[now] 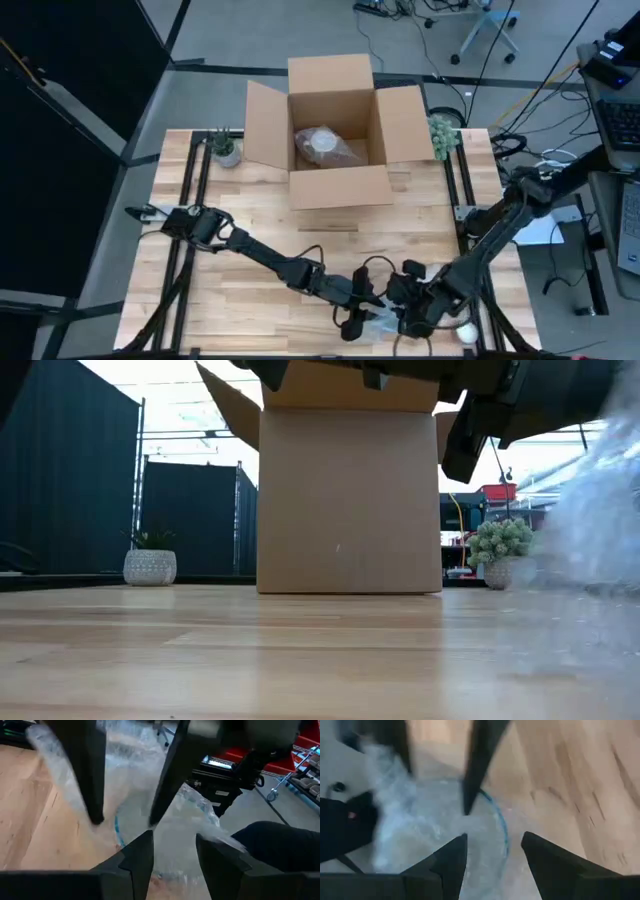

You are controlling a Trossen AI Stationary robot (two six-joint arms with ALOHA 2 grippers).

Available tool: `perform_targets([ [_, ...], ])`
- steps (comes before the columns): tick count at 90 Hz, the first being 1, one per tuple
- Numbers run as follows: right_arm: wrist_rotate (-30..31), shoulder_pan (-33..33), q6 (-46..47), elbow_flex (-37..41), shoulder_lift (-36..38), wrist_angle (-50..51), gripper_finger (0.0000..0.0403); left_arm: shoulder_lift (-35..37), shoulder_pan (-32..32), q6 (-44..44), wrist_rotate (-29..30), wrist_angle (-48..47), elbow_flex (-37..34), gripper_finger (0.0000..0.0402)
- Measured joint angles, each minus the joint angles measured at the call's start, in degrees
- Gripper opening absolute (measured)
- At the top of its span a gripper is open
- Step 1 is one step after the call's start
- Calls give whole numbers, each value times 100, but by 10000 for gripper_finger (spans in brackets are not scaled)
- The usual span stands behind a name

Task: Wrap mug
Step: Wrap the red mug with the bubble wrap

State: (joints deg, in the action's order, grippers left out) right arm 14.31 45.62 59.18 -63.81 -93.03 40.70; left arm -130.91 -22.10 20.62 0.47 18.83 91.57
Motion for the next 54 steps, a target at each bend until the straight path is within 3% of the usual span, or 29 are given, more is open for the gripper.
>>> perform_targets([
  [30, -290, -207, -114, -39, -1122, -596, 183, -2, -14, -53, -66, 4, 0, 140],
  [47, -281, -212, -112, -14, -1091, -592, 183, 26, -14, -7, -66, -28, 2, 140],
  [54, -214, -212, -48, 5, -1030, -590, 183, 235, -10, 8, -65, -493, 2, 140],
])
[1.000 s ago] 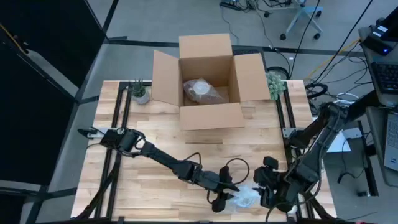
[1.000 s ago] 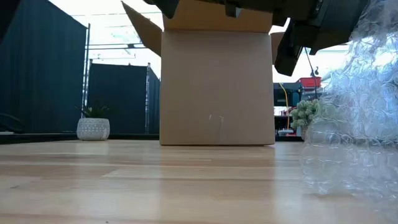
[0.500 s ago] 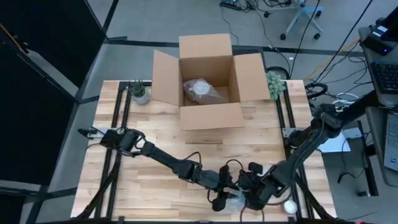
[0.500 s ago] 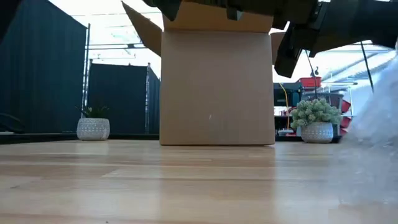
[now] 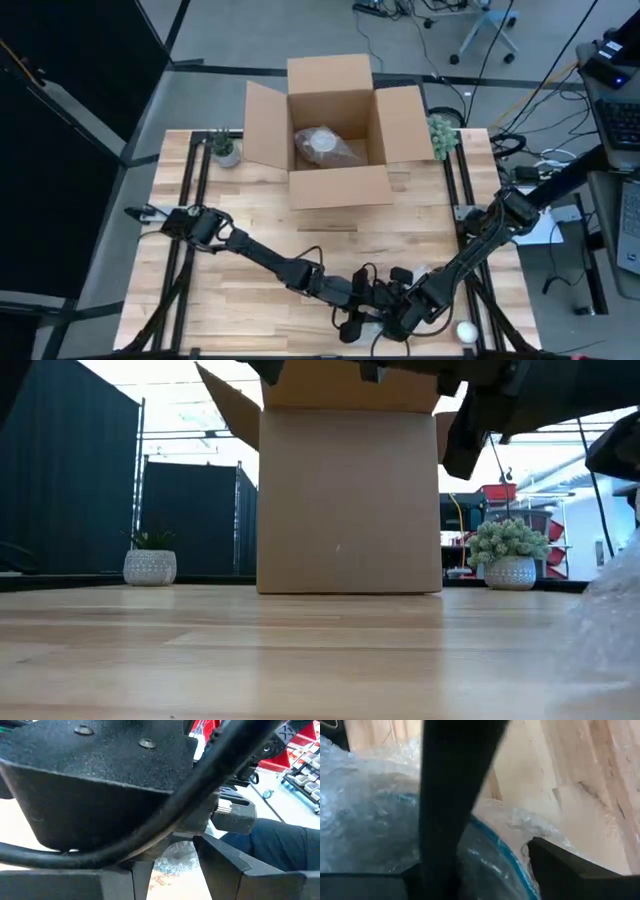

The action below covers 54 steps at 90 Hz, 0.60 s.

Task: Wrap mug
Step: Wrap the red mug with the bubble wrap

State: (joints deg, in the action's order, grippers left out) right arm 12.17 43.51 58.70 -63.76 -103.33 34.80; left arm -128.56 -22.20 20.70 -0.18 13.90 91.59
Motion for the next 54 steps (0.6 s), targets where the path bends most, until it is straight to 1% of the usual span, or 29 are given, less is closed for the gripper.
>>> perform_targets([
  [5, -9, 0, -1, 1, 2, -6, 183, 180, -29, 30, 26, -415, 6, 141],
  [10, -35, 0, -1, 7, 2, -13, 183, 390, -87, 43, 132, -1047, 0, 141],
  [15, -14, 3, -4, 8, 0, -14, 183, 518, -178, 40, 216, -1383, 20, 141],
  [23, -14, 2, -9, 8, 8, -21, 183, 743, -369, 38, 661, -2194, 28, 141],
  [32, -14, 0, -21, 14, 24, -27, 183, 725, -520, 45, 1082, -2979, 34, 141],
  [37, -11, -2, -56, 17, 26, -36, 183, 553, -529, 118, 1065, -2987, 9, 141],
  [42, -17, -4, -94, 17, 26, -41, 183, 343, -516, 141, 898, -2837, -11, 141],
  [48, -14, -4, -100, 17, 26, -43, 183, 153, -505, 142, 599, -2317, -15, 141],
  [54, -11, -4, -108, 17, 26, -45, 183, 97, -518, 50, 485, -1774, -14, 141],
])
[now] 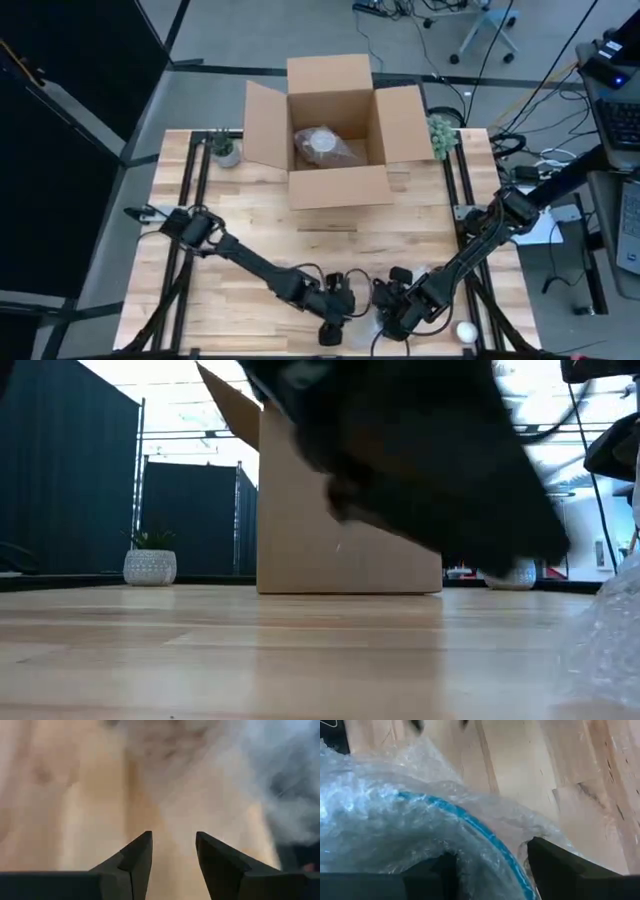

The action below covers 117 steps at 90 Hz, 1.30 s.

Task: Wrap mug
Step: Wrap the red mug with the bubble wrap

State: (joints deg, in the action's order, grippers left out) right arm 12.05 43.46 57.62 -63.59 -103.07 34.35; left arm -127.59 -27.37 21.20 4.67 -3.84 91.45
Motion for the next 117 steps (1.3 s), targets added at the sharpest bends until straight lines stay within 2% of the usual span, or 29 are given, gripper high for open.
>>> perform_targets([
  [12, 6, 0, -6, 0, 0, -13, 183, 11, 21, -279, 144, 662, 30, 141],
  [28, 123, 11, -43, 2, 1, -16, 183, 4, 111, -771, 172, 1056, 248, 141],
  [57, 130, 11, -42, 1, 13, -96, 183, 4, 271, -504, 159, 1340, 250, 141],
  [75, 197, -10, 12, -5, 0, -187, 183, -139, 384, -319, 681, 1526, 290, 141],
  [88, 111, -11, -25, -7, 43, -177, 183, -372, 429, -50, 392, 1573, 305, 141],
  [103, -38, -24, -40, 21, 315, -41, 183, -393, 446, -207, 371, 1574, 312, 141],
  [117, -195, -25, -21, 17, 972, 243, 183, -407, 452, -225, 284, 1598, 300, 141],
])
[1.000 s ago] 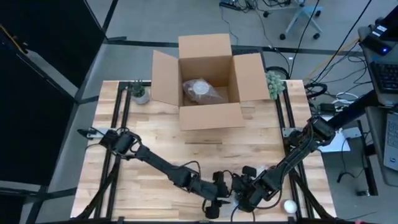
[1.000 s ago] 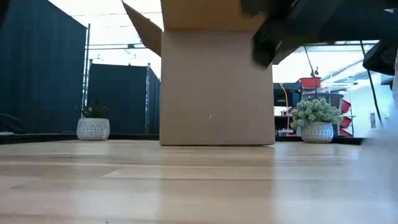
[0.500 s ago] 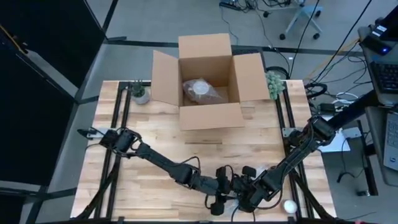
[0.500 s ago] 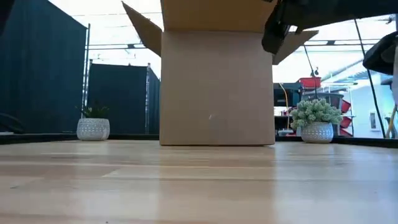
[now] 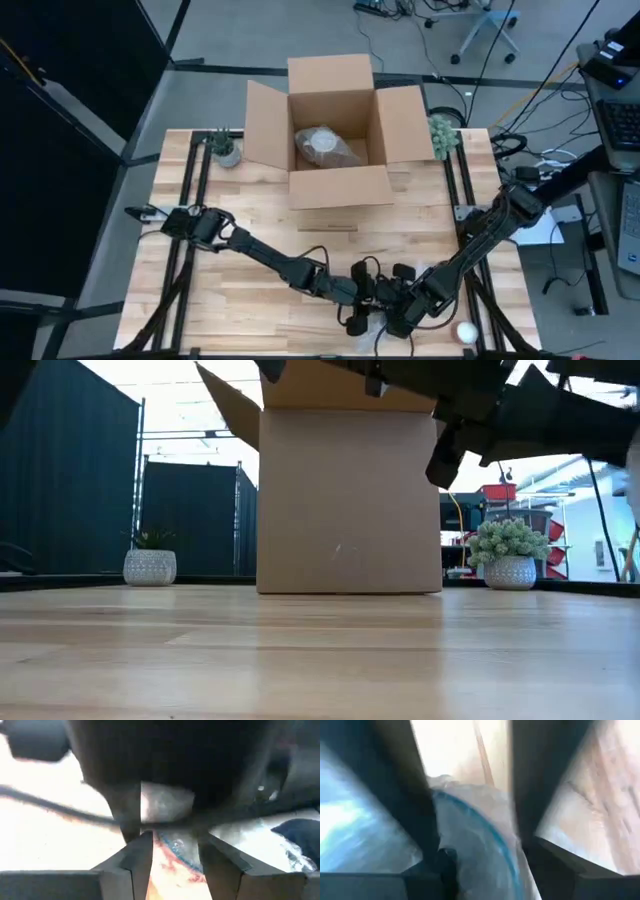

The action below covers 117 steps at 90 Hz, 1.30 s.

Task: Wrap mug
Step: Wrap the red mug with the bubble wrap

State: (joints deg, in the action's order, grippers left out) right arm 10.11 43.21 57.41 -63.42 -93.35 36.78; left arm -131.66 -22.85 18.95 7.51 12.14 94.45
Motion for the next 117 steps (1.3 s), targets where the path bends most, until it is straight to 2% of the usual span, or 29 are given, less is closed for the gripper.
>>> perform_targets([
  [18, -3, 73, 10, -6, 779, 343, 183, -11, 0, -1, 4, 12, -6, 141],
  [35, 69, 245, 332, -9, 1365, 1139, 183, -17, 0, 3, 7, 92, -15, 141],
  [52, 911, 557, 1194, -13, 1500, 2527, 183, -20, -5, 6, 9, 125, -22, 141],
  [58, 1144, 639, 1528, 93, 1491, 2730, 183, -20, -5, 7, 9, 125, -22, 141],
  [68, 1082, 657, 1745, 499, 1461, 2493, 183, -22, -5, 7, 11, 145, -24, 141],
  [80, 588, 675, 1615, 915, 1461, 1558, 183, -27, -5, 8, 4, 219, -28, 141],
  [103, 666, 672, 819, 776, 1503, -122, 183, -28, -5, 20, -2, 221, -33, 141],
  [117, 678, 623, 975, 776, 1136, -121, 183, -28, 0, 20, -2, 236, -33, 141],
])
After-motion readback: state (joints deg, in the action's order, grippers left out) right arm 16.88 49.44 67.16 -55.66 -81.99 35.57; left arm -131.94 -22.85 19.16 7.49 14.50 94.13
